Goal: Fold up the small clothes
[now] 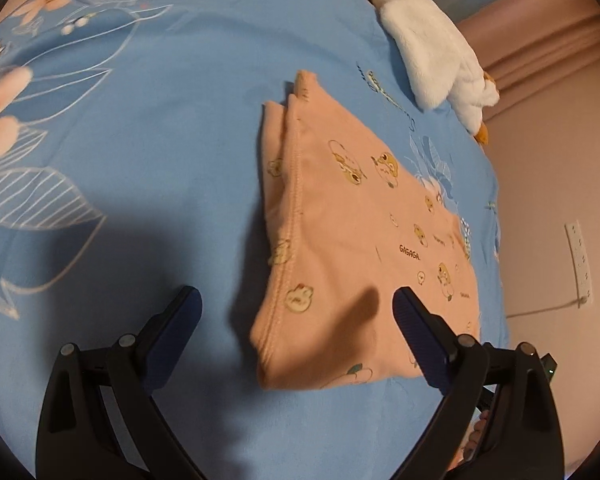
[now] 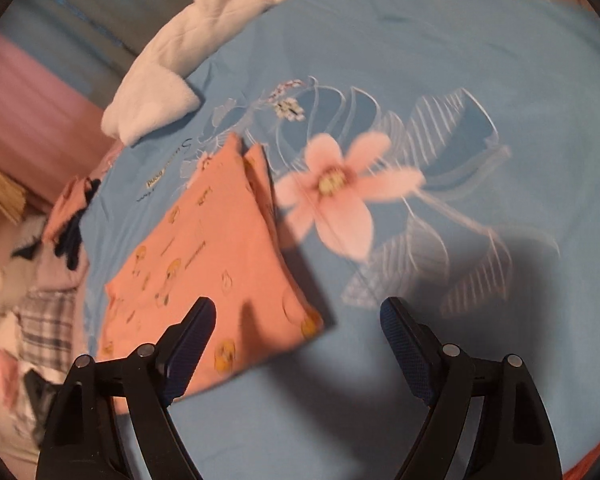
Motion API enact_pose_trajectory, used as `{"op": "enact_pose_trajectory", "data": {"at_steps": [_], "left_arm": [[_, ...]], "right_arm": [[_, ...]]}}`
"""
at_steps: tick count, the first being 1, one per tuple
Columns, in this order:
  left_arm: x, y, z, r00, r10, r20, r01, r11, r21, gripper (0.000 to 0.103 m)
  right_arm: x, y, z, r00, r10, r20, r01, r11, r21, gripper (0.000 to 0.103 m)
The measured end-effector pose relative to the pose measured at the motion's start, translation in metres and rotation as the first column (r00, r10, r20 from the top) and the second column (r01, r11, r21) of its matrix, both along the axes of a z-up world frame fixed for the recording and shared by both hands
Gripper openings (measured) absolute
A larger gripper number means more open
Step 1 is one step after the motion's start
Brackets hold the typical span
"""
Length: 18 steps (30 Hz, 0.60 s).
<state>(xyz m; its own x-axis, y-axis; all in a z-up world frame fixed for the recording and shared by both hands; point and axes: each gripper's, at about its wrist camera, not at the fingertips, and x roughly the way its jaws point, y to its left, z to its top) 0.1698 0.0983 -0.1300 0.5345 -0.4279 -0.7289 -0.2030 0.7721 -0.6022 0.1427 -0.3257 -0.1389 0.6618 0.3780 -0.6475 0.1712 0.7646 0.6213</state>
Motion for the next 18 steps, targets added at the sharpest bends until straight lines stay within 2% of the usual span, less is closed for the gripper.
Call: {"op": "enact_pose_trajectory", "data": {"at_steps": [4, 6, 9, 10, 11, 12, 13, 14, 15, 16, 18], "left_arm": [[0.011, -0.003, -0.003, 1.000, -0.003, 0.009, 0.003, 1.000, -0.003, 0.093], [0.017, -0.004, -0.004, 1.000, -0.006, 0.016, 0.006, 1.000, -0.007, 0.089], [0.027, -0.007, -0.007, 1.000, -0.013, 0.018, 0.014, 1.000, -0.019, 0.068], [0.031, -0.009, -0.010, 1.000, -0.020, 0.008, 0.020, 0.999, -0.033, 0.051], [0.033, -0.010, -0.012, 1.000, -0.019, -0.002, 0.019, 0.999, -0.044, 0.044], [0.034, -0.012, -0.013, 1.000, -0.005, -0.001, 0.005, 0.999, -0.043, 0.041], [0.033, -0.014, -0.012, 1.000, 0.003, 0.003, -0.003, 1.000, -0.030, 0.030], [0.032, -0.016, -0.012, 1.000, 0.009, 0.007, -0.009, 1.000, -0.019, 0.024], [0.030, -0.017, -0.011, 1.000, 0.021, 0.014, -0.021, 1.000, -0.022, 0.022], [0.028, -0.017, -0.009, 0.999, 0.029, 0.019, -0.029, 0.999, -0.025, 0.019], [0.023, -0.018, -0.001, 0.999, 0.036, 0.027, -0.035, 0.999, -0.024, 0.018]], "right_arm": [[0.014, 0.014, -0.006, 0.998, 0.044, 0.036, -0.047, 0.994, 0.096, 0.085], [0.027, 0.024, -0.009, 0.996, 0.052, 0.066, -0.058, 0.993, 0.100, 0.085], [0.044, 0.031, -0.012, 0.993, 0.057, 0.105, -0.067, 0.993, 0.095, 0.082], [0.052, 0.033, -0.012, 0.993, 0.050, 0.108, -0.060, 0.994, 0.095, 0.077], [0.056, 0.034, -0.014, 0.992, 0.042, 0.116, -0.054, 0.994, 0.099, 0.073], [0.061, 0.034, -0.015, 0.993, 0.036, 0.117, -0.048, 0.993, 0.105, 0.060], [0.069, 0.035, -0.018, 0.994, 0.036, 0.105, -0.049, 0.992, 0.115, 0.046], [0.076, 0.037, -0.020, 0.995, 0.042, 0.095, -0.054, 0.991, 0.126, 0.040], [0.078, 0.037, -0.021, 0.996, 0.045, 0.080, -0.055, 0.991, 0.122, 0.027], [0.077, 0.037, -0.020, 0.996, 0.046, 0.074, -0.053, 0.993, 0.103, 0.021], [0.067, 0.038, -0.007, 0.992, 0.065, 0.106, -0.073, 0.995, 0.069, 0.017]]}}
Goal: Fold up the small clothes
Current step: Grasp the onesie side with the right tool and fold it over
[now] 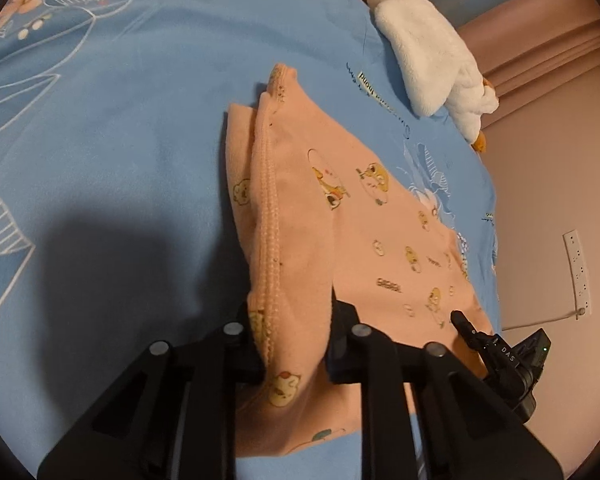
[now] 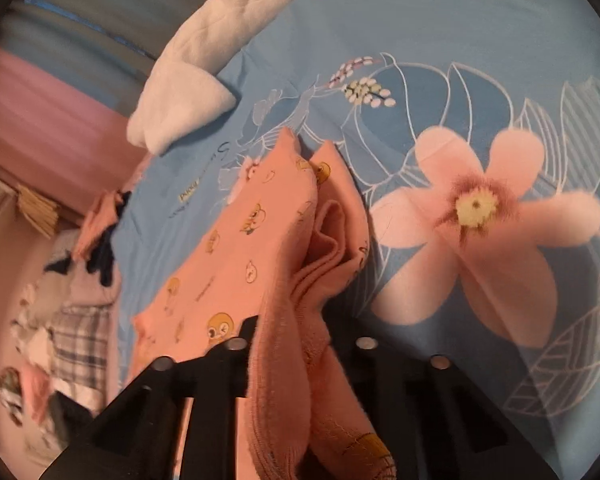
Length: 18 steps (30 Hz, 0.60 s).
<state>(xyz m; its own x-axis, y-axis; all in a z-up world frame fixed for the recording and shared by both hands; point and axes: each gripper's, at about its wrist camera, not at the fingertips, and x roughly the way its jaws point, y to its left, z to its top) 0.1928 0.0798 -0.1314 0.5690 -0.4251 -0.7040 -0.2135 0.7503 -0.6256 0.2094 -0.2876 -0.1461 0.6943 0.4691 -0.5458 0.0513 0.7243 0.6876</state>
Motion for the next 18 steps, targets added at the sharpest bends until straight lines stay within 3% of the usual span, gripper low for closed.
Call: {"op": "enact_pose_trajectory", "data": {"at_steps": [8, 15, 18], "left_arm": [[-0.047, -0.024, 0.039, 0.996, -0.090, 0.021, 0.088, 0.995, 0.048, 0.017], [-0.105, -0.042, 0.017, 0.988, -0.142, -0.062, 0.147, 0.986, 0.084, 0.018], [-0.118, -0.041, 0.004, 0.988, -0.134, -0.080, 0.139, 0.988, 0.061, 0.018]], "right_arm": [[-0.052, -0.005, 0.050, 1.000, -0.001, 0.012, 0.002, 0.993, -0.116, 0.016], [-0.090, -0.002, 0.057, 0.999, 0.026, -0.030, -0.033, 0.960, -0.278, 0.016], [-0.094, 0.008, 0.059, 0.999, 0.039, -0.024, -0.045, 0.932, -0.360, 0.016]]}}
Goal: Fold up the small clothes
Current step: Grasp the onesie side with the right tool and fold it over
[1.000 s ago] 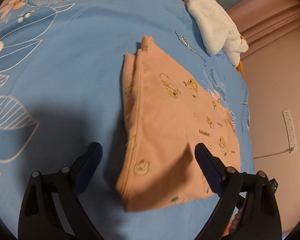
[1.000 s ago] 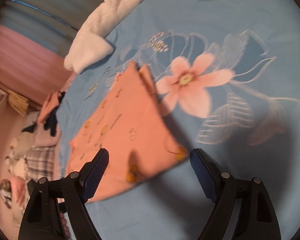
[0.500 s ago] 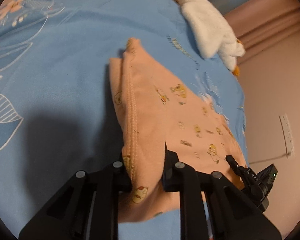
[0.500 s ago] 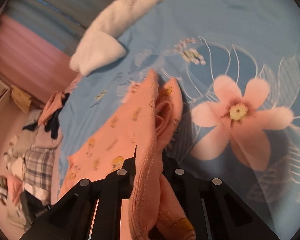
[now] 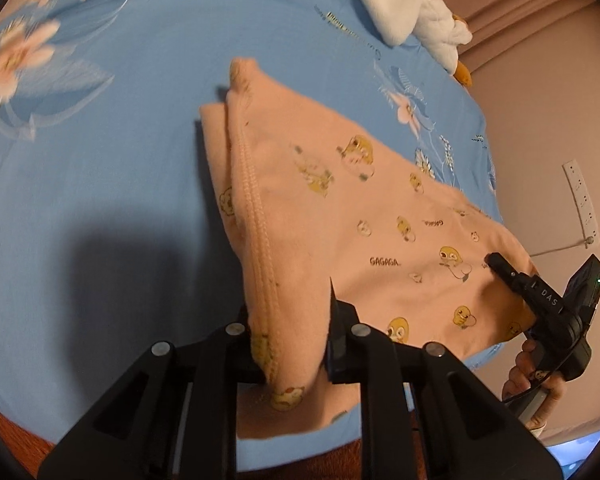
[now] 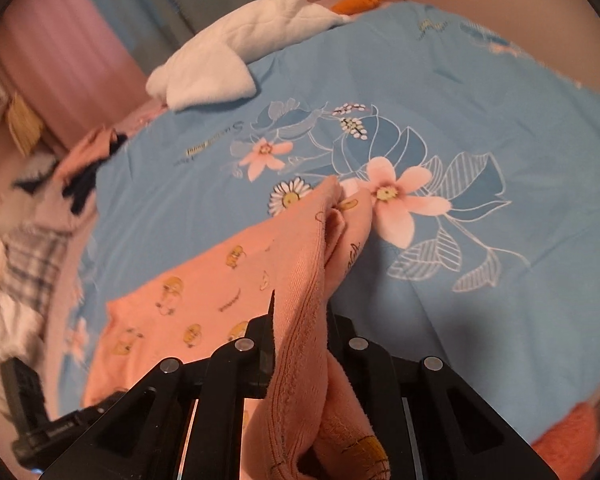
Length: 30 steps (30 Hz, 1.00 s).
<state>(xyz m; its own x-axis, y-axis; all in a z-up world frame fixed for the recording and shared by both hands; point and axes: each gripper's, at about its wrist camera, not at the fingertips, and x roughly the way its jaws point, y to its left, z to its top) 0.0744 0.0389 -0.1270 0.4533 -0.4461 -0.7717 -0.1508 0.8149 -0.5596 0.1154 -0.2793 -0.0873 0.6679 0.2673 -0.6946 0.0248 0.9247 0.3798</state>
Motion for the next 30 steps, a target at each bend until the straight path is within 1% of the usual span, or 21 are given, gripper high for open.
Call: {"op": "enact_pose_trajectory", "data": {"at_steps": [1, 4, 5, 6, 8, 9, 11, 12, 14, 15, 17, 18, 20, 24, 27, 30], "left_arm": [[-0.002, 0.001, -0.001, 1.000, 0.007, -0.002, -0.007, 1.000, -0.002, 0.018], [-0.002, 0.005, 0.002, 1.000, 0.020, -0.004, -0.020, 1.000, 0.000, 0.020], [-0.002, 0.004, 0.004, 1.000, 0.025, -0.001, -0.025, 1.000, 0.018, 0.023], [-0.003, 0.002, 0.008, 1.000, 0.027, 0.010, -0.028, 0.998, 0.050, 0.023], [-0.006, 0.000, 0.012, 0.999, 0.027, 0.032, -0.031, 0.994, 0.102, 0.030], [-0.009, 0.002, 0.014, 0.998, 0.030, 0.046, -0.036, 0.993, 0.116, 0.030], [-0.013, 0.007, 0.016, 0.998, 0.041, 0.056, -0.047, 0.993, 0.105, 0.033], [-0.015, 0.011, 0.015, 0.997, 0.049, 0.059, -0.054, 0.994, 0.095, 0.034], [-0.020, 0.020, 0.017, 0.995, 0.064, 0.071, -0.070, 0.993, 0.091, 0.040], [-0.023, 0.024, 0.020, 0.994, 0.071, 0.083, -0.079, 0.992, 0.100, 0.042], [-0.029, 0.031, 0.025, 0.991, 0.081, 0.111, -0.095, 0.987, 0.131, 0.051], [-0.033, 0.035, 0.028, 0.988, 0.089, 0.126, -0.108, 0.982, 0.152, 0.052], [-0.038, 0.044, 0.033, 0.984, 0.110, 0.143, -0.134, 0.975, 0.177, 0.052], [-0.050, 0.063, 0.036, 0.976, 0.154, 0.157, -0.181, 0.967, 0.179, 0.052], [-0.056, 0.072, 0.032, 0.974, 0.177, 0.143, -0.202, 0.963, 0.180, 0.052], [-0.061, 0.077, 0.029, 0.973, 0.188, 0.132, -0.210, 0.961, 0.182, 0.052]], "right_arm": [[0.001, 0.003, -0.001, 1.000, 0.005, 0.003, -0.005, 1.000, -0.028, 0.016], [0.004, 0.007, -0.002, 1.000, 0.002, -0.009, -0.003, 0.997, -0.071, 0.016], [0.005, 0.009, -0.001, 1.000, 0.006, -0.008, -0.007, 0.996, -0.086, 0.016], [0.004, 0.012, 0.001, 1.000, 0.014, -0.002, -0.014, 0.994, -0.104, 0.016], [0.002, 0.019, 0.007, 0.999, 0.035, 0.014, -0.032, 0.990, -0.138, 0.016], [0.002, 0.024, 0.011, 0.998, 0.050, 0.024, -0.045, 0.986, -0.162, 0.016], [0.000, 0.034, 0.017, 0.997, 0.073, 0.038, -0.064, 0.978, -0.197, 0.016], [-0.002, 0.040, 0.020, 0.995, 0.087, 0.045, -0.075, 0.973, -0.217, 0.016], [-0.004, 0.057, 0.027, 0.990, 0.128, 0.053, -0.111, 0.964, -0.243, 0.016], [-0.005, 0.067, 0.029, 0.986, 0.153, 0.059, -0.134, 0.959, -0.249, 0.016], [-0.007, 0.086, 0.033, 0.975, 0.211, 0.070, -0.185, 0.945, -0.271, 0.016], [-0.008, 0.094, 0.033, 0.970, 0.232, 0.071, -0.204, 0.938, -0.280, 0.016], [-0.010, 0.117, 0.032, 0.954, 0.292, 0.065, -0.259, 0.916, -0.307, 0.016], [-0.012, 0.157, 0.019, 0.920, 0.392, 0.020, -0.359, 0.860, -0.364, 0.016], [-0.013, 0.183, 0.000, 0.891, 0.452, -0.048, -0.431, 0.805, -0.407, 0.016], [-0.014, 0.199, -0.019, 0.870, 0.480, -0.112, -0.473, 0.750, -0.463, 0.016]]}}
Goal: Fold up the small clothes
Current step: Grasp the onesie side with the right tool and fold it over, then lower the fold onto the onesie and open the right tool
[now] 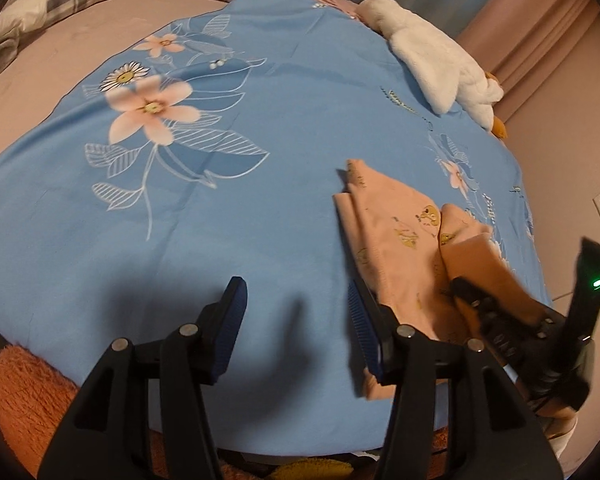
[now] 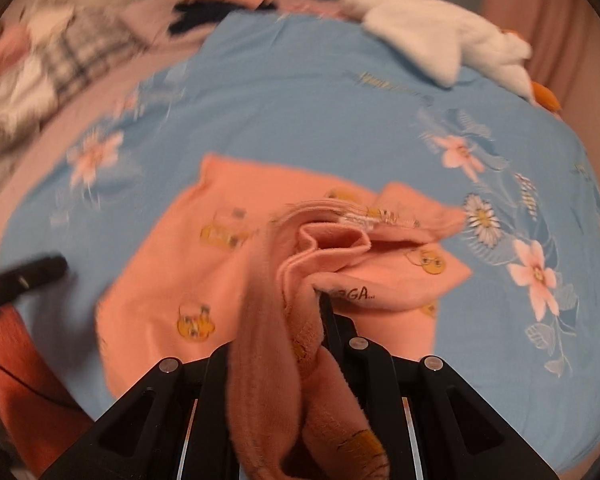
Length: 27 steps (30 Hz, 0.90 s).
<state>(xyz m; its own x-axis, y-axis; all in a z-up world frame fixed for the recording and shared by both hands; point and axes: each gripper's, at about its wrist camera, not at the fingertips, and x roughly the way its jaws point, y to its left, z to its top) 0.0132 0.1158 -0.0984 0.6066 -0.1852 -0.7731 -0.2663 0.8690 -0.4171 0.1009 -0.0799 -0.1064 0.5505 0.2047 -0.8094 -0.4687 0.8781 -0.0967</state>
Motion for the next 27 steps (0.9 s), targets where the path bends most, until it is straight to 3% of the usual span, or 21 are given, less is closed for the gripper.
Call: {"op": "enact_pose_trajectory", "data": {"at_steps": [7, 15, 19, 23, 27], "left_arm": [[-0.005, 0.001, -0.005, 1.000, -0.003, -0.021, 0.002, 1.000, -0.016, 0.053], [-0.001, -0.003, 0.009, 0.999, -0.036, 0.025, 0.036, 0.999, -0.027, 0.059], [0.005, -0.012, 0.019, 0.995, -0.079, 0.062, 0.084, 0.993, -0.080, 0.061], [0.015, -0.026, 0.025, 0.983, -0.156, 0.099, 0.169, 0.975, -0.144, 0.064], [0.034, -0.047, 0.028, 0.966, -0.233, 0.112, 0.249, 0.954, -0.168, 0.064]], "right_arm": [[-0.004, 0.003, -0.005, 0.998, 0.036, -0.042, -0.036, 0.999, 0.023, 0.033], [-0.021, -0.004, 0.019, 0.989, 0.132, -0.066, -0.116, 0.972, 0.207, 0.047], [-0.028, -0.016, 0.036, 0.986, 0.158, -0.052, -0.138, 0.951, 0.278, 0.057], [-0.024, -0.040, 0.048, 0.993, 0.109, -0.033, -0.092, 0.940, 0.328, 0.058], [-0.010, -0.065, 0.044, 0.999, -0.013, -0.030, 0.022, 0.948, 0.316, 0.058]]}}
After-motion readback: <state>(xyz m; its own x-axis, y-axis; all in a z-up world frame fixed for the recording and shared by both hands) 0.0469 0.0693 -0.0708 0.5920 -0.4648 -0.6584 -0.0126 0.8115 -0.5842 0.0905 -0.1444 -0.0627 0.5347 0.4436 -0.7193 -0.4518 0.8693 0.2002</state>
